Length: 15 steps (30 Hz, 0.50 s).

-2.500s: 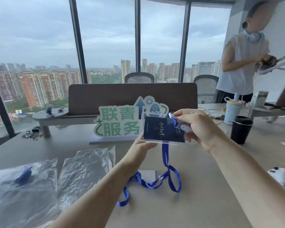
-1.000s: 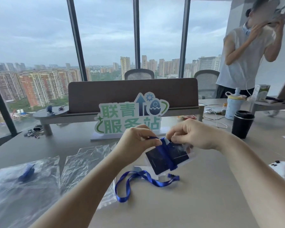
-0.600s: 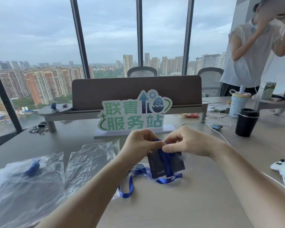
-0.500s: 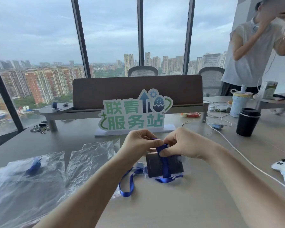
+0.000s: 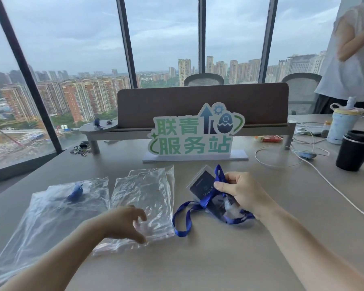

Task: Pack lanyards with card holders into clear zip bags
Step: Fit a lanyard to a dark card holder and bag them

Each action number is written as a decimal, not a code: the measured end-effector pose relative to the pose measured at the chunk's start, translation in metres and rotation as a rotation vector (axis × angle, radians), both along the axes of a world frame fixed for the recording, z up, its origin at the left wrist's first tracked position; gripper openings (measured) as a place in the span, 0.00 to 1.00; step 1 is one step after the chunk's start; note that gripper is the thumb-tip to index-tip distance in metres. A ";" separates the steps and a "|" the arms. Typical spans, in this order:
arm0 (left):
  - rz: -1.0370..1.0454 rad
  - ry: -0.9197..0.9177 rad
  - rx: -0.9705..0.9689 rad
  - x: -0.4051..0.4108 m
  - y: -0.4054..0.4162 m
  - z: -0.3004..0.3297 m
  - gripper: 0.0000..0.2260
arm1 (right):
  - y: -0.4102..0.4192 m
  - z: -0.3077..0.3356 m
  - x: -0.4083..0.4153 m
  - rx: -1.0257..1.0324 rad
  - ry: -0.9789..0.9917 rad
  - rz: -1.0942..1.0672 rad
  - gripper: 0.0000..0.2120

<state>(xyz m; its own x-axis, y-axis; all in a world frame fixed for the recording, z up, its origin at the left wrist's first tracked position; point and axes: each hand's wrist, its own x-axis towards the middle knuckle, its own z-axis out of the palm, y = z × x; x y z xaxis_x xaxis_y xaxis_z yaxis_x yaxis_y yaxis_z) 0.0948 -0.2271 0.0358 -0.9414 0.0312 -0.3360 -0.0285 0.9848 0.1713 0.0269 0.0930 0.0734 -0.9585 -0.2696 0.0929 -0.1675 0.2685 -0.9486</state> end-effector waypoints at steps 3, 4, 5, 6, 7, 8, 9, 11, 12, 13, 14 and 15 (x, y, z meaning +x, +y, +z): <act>-0.041 0.105 -0.097 0.008 -0.012 -0.005 0.18 | -0.013 -0.003 0.005 -0.051 -0.059 -0.007 0.05; -0.059 0.162 -0.136 0.010 -0.013 -0.005 0.16 | -0.017 -0.005 0.006 -0.061 -0.076 -0.008 0.07; -0.080 0.218 -0.157 0.011 -0.012 -0.005 0.15 | -0.020 -0.006 0.009 -0.070 -0.091 -0.011 0.08; -0.103 0.271 -0.154 0.010 -0.011 -0.005 0.15 | -0.023 -0.007 0.011 -0.070 -0.104 -0.011 0.09; -0.122 0.315 -0.141 0.008 -0.008 -0.007 0.15 | -0.026 -0.007 0.014 -0.070 -0.123 -0.007 0.10; -0.136 0.360 -0.128 0.006 -0.002 -0.008 0.15 | -0.028 -0.008 0.016 -0.071 -0.146 0.009 0.11; -0.147 0.417 -0.115 0.003 0.006 -0.009 0.14 | -0.030 -0.009 0.019 -0.068 -0.170 0.029 0.12; -0.163 0.537 -0.088 -0.002 0.025 -0.010 0.12 | -0.033 -0.012 0.025 -0.018 -0.210 0.058 0.14; -0.168 0.582 -0.082 -0.005 0.035 -0.010 0.11 | -0.032 -0.015 0.026 0.023 -0.224 0.065 0.14; -0.165 0.604 -0.080 -0.008 0.046 -0.009 0.10 | -0.032 -0.016 0.029 0.064 -0.236 0.068 0.14; -0.159 0.609 -0.062 -0.010 0.056 -0.009 0.11 | -0.031 -0.017 0.032 0.100 -0.244 0.076 0.13; -0.155 0.597 -0.019 -0.012 0.065 -0.007 0.11 | -0.029 -0.018 0.034 0.137 -0.247 0.084 0.13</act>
<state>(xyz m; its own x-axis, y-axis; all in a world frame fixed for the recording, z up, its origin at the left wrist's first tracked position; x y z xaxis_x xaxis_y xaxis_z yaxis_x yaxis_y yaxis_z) 0.0830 -0.1619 0.0288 -0.9521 0.1820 0.2457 0.2107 0.9728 0.0960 0.0611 0.0636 0.0558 -0.9215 -0.3426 -0.1828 0.0366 0.3921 -0.9192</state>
